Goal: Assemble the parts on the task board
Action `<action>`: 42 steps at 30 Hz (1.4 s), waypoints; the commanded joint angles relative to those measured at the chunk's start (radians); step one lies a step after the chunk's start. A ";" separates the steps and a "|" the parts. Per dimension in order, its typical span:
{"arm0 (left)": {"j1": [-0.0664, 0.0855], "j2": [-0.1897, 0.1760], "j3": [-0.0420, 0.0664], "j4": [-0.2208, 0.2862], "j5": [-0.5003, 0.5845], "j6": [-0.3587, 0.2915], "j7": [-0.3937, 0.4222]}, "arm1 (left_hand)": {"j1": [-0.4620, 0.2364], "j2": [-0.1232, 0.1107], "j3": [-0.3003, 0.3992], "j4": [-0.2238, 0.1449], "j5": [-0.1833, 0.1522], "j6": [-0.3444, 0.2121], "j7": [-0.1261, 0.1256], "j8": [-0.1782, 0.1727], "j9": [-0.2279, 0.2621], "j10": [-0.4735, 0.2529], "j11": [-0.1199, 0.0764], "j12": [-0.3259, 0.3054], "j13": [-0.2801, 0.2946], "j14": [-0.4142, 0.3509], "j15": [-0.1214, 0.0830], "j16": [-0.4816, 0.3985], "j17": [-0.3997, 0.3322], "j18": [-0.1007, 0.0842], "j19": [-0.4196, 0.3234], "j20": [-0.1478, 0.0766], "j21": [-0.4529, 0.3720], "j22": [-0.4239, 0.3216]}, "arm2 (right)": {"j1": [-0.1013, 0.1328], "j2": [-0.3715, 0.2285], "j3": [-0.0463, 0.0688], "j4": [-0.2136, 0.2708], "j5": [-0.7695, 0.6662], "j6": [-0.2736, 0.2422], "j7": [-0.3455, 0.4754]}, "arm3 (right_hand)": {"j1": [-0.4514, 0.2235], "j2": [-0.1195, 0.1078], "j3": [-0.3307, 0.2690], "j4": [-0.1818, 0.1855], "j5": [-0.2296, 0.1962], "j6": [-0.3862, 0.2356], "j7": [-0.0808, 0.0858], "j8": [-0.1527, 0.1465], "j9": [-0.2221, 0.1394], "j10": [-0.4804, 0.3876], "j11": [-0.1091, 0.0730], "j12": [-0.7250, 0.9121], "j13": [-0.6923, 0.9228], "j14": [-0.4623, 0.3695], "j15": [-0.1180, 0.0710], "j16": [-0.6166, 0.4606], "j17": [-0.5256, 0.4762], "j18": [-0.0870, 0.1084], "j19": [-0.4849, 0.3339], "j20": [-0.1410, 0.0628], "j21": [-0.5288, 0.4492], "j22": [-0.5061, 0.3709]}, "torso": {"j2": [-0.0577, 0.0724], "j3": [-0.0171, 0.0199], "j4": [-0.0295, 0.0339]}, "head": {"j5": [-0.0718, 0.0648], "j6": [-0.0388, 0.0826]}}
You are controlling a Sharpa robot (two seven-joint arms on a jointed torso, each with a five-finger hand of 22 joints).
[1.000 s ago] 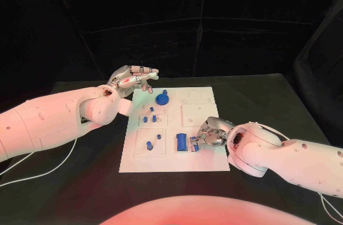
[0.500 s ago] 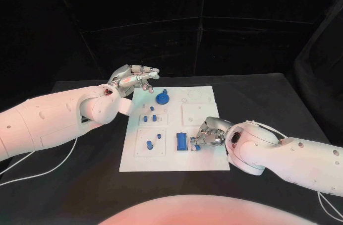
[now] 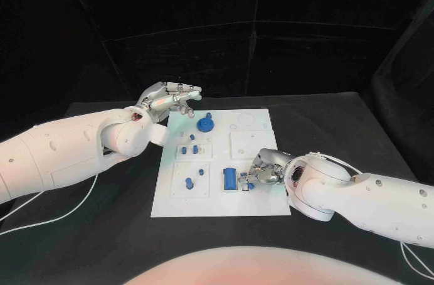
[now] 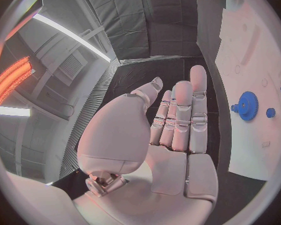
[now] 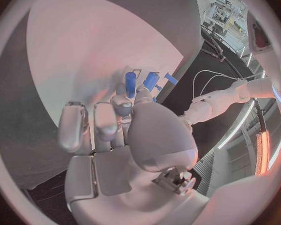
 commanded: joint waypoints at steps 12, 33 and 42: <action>0.001 0.002 0.001 -0.002 0.002 0.013 0.001 | 0.006 0.000 -0.004 -0.001 -0.001 -0.006 0.002 0.004 -0.001 -0.007 0.001 0.007 0.001 -0.007 -0.001 -0.003 -0.001 0.013 -0.002 0.006 -0.004 -0.001 | 0.001 -0.001 0.000 0.013 -0.028 0.005 -0.001 | -0.029 0.057 -0.006 -0.005 -0.011 0.043 -0.013 -0.002 0.018 0.040 -0.010 0.063 0.058 0.015 -0.010 0.002 0.010 -0.009 0.005 -0.007 0.006 0.017 | -0.002 0.0013 -0.0033 | 0.000 -0.003; 0.001 0.003 0.000 -0.005 0.002 0.014 0.000 | 0.006 0.000 -0.004 -0.001 -0.001 -0.006 0.002 0.004 -0.001 -0.007 0.001 0.007 0.001 -0.007 -0.001 -0.003 -0.001 0.013 -0.002 0.006 -0.004 -0.001 | 0.001 -0.026 0.000 0.030 -0.044 0.015 0.027 | -0.029 0.024 -0.037 -0.005 -0.027 0.048 -0.014 -0.012 0.023 0.044 -0.011 0.053 0.061 0.014 -0.013 -0.001 0.005 -0.010 0.007 -0.012 0.007 0.021 | -0.003 0.0018 -0.0036 | 0.001 -0.002; 0.001 0.003 0.000 -0.007 0.002 0.014 -0.002 | 0.007 0.001 -0.005 -0.001 -0.001 -0.008 0.003 0.005 -0.001 -0.010 0.001 0.008 0.001 -0.009 0.000 -0.004 -0.004 0.013 -0.003 0.007 -0.005 -0.002 | 0.001 -0.056 0.000 0.045 0.013 0.040 0.081 | -0.084 -0.022 -0.067 0.001 -0.193 0.038 -0.007 -0.026 0.028 0.027 -0.005 0.011 0.041 0.009 -0.007 -0.017 -0.017 -0.006 -0.007 -0.007 -0.005 0.003 | -0.004 0.0016 -0.0041 | -0.001 0.002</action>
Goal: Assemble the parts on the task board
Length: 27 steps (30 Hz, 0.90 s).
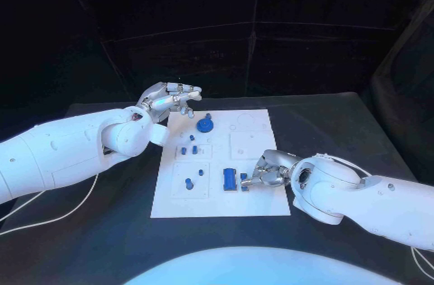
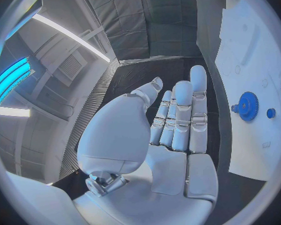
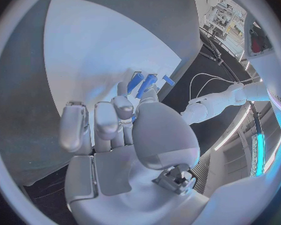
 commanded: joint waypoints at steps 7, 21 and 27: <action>0.001 0.002 0.000 -0.001 0.002 0.012 0.001 | 0.007 0.001 -0.005 -0.001 -0.001 -0.004 -0.001 0.005 -0.001 -0.006 -0.003 0.004 0.001 -0.010 0.000 -0.004 -0.001 0.013 -0.003 0.007 -0.005 -0.001 | 0.001 -0.007 0.000 0.002 0.039 0.039 0.036 | 0.018 -0.003 0.014 -0.007 0.021 -0.004 0.004 -0.008 0.005 -0.007 0.001 -0.007 0.001 0.009 0.001 -0.007 -0.003 -0.006 -0.006 0.001 -0.005 -0.001 | 0.001 -0.0015 0.0044 | -0.006 0.004; 0.001 0.002 -0.001 0.001 0.002 0.012 0.000 | 0.007 0.001 -0.005 -0.001 -0.001 -0.004 -0.001 0.005 -0.001 -0.006 -0.003 0.004 0.001 -0.010 0.000 -0.004 -0.001 0.013 -0.003 0.007 -0.005 -0.001 | 0.001 0.021 0.000 -0.024 -0.009 0.057 -0.021 | 0.110 0.019 0.049 -0.061 0.074 0.000 0.004 -0.013 0.015 -0.003 0.000 -0.009 0.009 0.011 0.000 -0.007 0.001 -0.007 -0.005 0.001 -0.005 0.002 | 0.004 -0.0024 0.0052 | -0.003 0.001; 0.001 0.002 -0.001 0.001 0.002 0.012 0.000 | 0.007 0.001 -0.005 -0.001 -0.001 -0.004 -0.001 0.005 -0.001 -0.006 -0.003 0.004 0.001 -0.010 0.000 -0.004 -0.001 0.013 -0.003 0.007 -0.005 -0.001 | 0.001 0.032 0.000 -0.042 -0.025 0.055 -0.028 | 0.122 0.028 0.055 -0.070 0.077 0.001 0.004 -0.014 0.016 -0.002 -0.001 -0.008 0.011 0.012 0.000 -0.006 0.002 -0.007 -0.004 0.000 -0.004 0.003 | 0.004 -0.0019 0.0043 | -0.003 -0.001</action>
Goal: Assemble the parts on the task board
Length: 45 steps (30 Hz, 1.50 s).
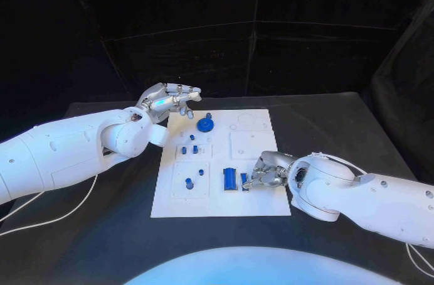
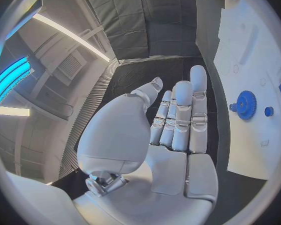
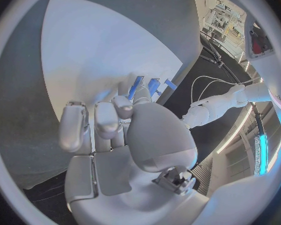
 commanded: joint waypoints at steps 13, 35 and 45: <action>0.001 0.000 0.001 0.001 0.002 0.010 0.003 | 0.007 0.001 -0.005 -0.001 -0.001 -0.004 -0.001 0.005 -0.001 -0.006 -0.002 0.004 0.001 -0.010 0.000 -0.004 -0.001 0.013 -0.003 0.007 -0.005 -0.001 | 0.001 -0.015 0.000 0.019 0.030 -0.050 0.084 | -0.030 -0.043 -0.035 0.008 -0.039 -0.023 0.014 -0.020 0.001 -0.038 0.009 -0.092 -0.053 -0.002 0.007 -0.040 -0.055 0.006 -0.045 0.005 -0.041 -0.057 | -0.002 0.0014 -0.0022 | 0.000 0.003; -0.005 0.029 0.000 -0.072 0.027 0.062 0.068 | -0.017 -0.001 -0.058 0.025 0.002 0.018 -0.018 0.033 -0.001 -0.013 0.004 -0.031 -0.034 -0.239 0.050 -0.427 -0.237 0.005 -0.254 0.045 -0.266 -0.163 | 0.068 -0.033 0.007 -0.269 1.013 -0.087 0.885 | 0.177 0.027 0.036 -0.183 -0.020 -0.223 0.134 -0.178 -0.150 -0.357 0.176 -0.881 -0.893 -0.435 0.211 -1.040 -0.781 0.111 -0.546 0.205 -1.033 -0.966 | -0.068 -0.0272 -0.0054 | -0.033 0.118; -0.024 0.085 0.001 -0.185 0.088 0.062 0.124 | -0.006 0.015 -0.104 0.035 -0.002 0.019 -0.027 -0.023 -0.004 0.023 0.035 -0.172 -0.042 -0.245 0.101 -0.750 -0.402 0.016 -0.363 0.126 -0.473 -0.344 | 0.075 0.112 0.031 -0.511 1.129 0.003 0.977 | 0.113 0.050 0.074 -0.274 -0.015 -0.215 0.133 -0.179 -0.232 -0.343 0.179 -0.909 -1.054 -0.341 0.206 -1.132 -0.863 0.108 -0.441 0.205 -1.165 -1.083 | -0.110 -0.0322 -0.0049 | -0.024 0.176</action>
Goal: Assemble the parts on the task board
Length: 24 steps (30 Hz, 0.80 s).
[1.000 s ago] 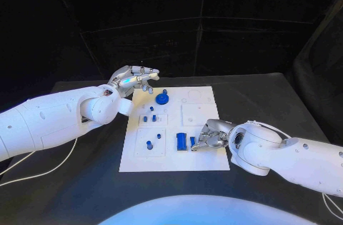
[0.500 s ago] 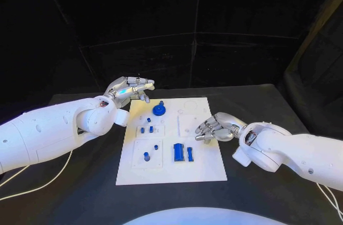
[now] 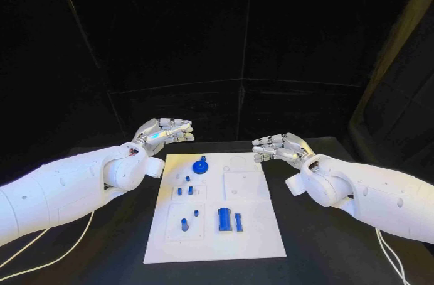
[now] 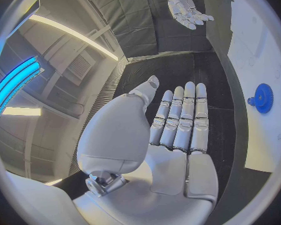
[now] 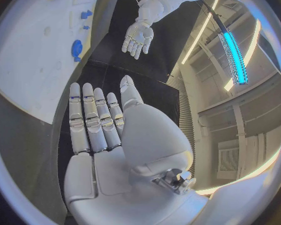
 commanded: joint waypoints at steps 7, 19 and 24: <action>-0.029 0.052 0.001 -0.077 0.086 -0.028 0.073 | 0.008 0.021 -0.025 0.001 -0.002 0.010 -0.001 -0.025 -0.001 0.023 0.004 -0.055 0.000 0.037 0.008 -0.087 -0.052 0.017 0.002 0.009 -0.042 -0.060 | 0.002 0.098 0.005 -0.153 0.103 0.091 0.116 | -0.030 0.012 0.010 -0.037 0.004 0.034 0.008 -0.004 -0.025 0.041 -0.014 -0.001 -0.041 0.048 -0.012 -0.025 -0.003 0.014 0.057 -0.013 -0.037 -0.040 | -0.041 0.0070 0.0059 | 0.016 0.037; -0.046 0.029 0.017 0.018 0.030 -0.141 0.043 | -0.701 0.067 -0.138 -0.047 -0.050 -0.493 -0.096 -0.146 -0.066 -0.504 -0.084 -0.158 -0.063 -0.472 -0.136 -0.204 -0.139 -0.073 -0.438 -0.129 -0.173 -0.189 | -0.004 0.058 0.008 -0.039 0.127 -0.086 0.095 | -0.773 -0.134 0.126 0.037 -0.117 -0.456 -0.092 -0.069 -0.164 -0.526 -0.093 -0.076 -0.106 -0.562 -0.129 -0.089 -0.065 -0.074 -0.455 -0.133 -0.149 -0.123 | -0.008 0.0171 0.0590 | 0.004 0.049; -0.063 0.014 0.033 0.098 0.020 -0.265 0.055 | -0.804 0.067 -0.155 -0.047 -0.050 -0.566 -0.109 -0.146 -0.066 -0.581 -0.163 -0.173 -0.063 -0.546 -0.136 -0.221 -0.215 -0.087 -0.502 -0.150 -0.173 -0.208 | -0.008 0.030 0.012 0.053 0.182 -0.209 0.125 | -0.882 -0.134 0.143 0.037 -0.117 -0.528 -0.106 -0.069 -0.164 -0.608 -0.166 -0.076 -0.106 -0.651 -0.129 -0.089 -0.065 -0.086 -0.530 -0.150 -0.165 -0.196 | -0.003 0.0200 0.0697 | 0.003 0.053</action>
